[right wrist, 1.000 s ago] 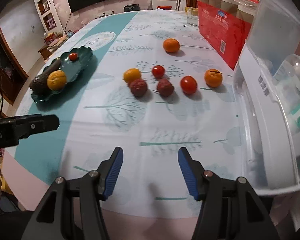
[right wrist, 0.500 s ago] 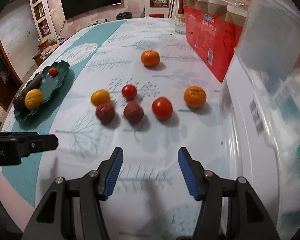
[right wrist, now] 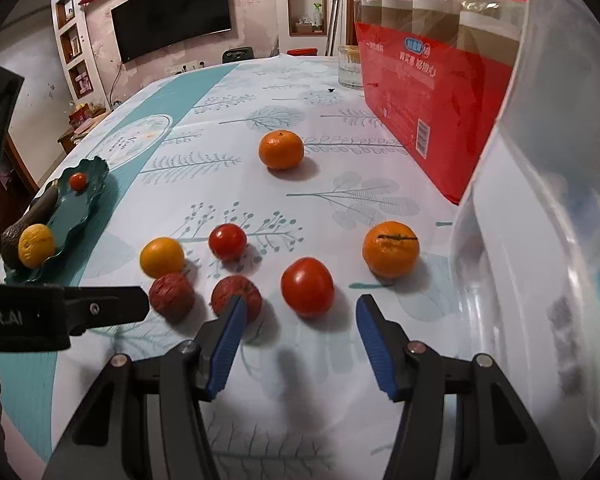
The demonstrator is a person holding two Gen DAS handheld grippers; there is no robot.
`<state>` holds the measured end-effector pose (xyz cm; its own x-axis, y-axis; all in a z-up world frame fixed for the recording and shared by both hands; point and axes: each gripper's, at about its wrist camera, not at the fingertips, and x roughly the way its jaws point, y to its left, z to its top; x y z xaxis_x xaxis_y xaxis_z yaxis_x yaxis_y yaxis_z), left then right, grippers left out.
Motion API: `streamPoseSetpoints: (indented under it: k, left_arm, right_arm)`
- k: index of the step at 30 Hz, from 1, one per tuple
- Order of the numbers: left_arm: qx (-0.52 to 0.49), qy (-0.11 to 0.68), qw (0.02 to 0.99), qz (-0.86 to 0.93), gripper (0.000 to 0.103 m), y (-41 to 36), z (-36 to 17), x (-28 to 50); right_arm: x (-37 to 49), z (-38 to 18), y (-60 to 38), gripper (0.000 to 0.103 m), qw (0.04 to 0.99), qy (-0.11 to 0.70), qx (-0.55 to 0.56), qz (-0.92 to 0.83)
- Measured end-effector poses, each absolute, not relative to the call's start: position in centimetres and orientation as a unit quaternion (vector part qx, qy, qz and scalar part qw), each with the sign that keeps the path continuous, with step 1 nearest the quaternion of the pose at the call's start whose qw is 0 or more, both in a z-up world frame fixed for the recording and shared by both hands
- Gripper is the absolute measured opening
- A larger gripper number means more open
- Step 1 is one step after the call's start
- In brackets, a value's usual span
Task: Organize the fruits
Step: 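Grasp a red lychee with the left tool while the right tool grasps a red tomato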
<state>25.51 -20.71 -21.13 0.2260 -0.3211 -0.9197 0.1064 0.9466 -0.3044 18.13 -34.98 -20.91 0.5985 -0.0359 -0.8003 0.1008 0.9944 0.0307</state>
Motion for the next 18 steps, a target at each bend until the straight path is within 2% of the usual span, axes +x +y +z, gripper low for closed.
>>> streamPoseSetpoints:
  k: [5, 18]
  left_arm:
    - [-0.098, 0.609, 0.776, -0.133, 0.066, -21.3, -22.1, 26.2]
    - [-0.125, 0.605, 0.773, -0.146, 0.045, -22.5, -23.1, 27.3]
  right_arm:
    - [18.9, -20.9, -35.3, 0.057, 0.9, 0.432, 0.044, -0.042]
    - [19.7, -21.1, -36.1, 0.057, 0.897, 0.437, 0.062, -0.038]
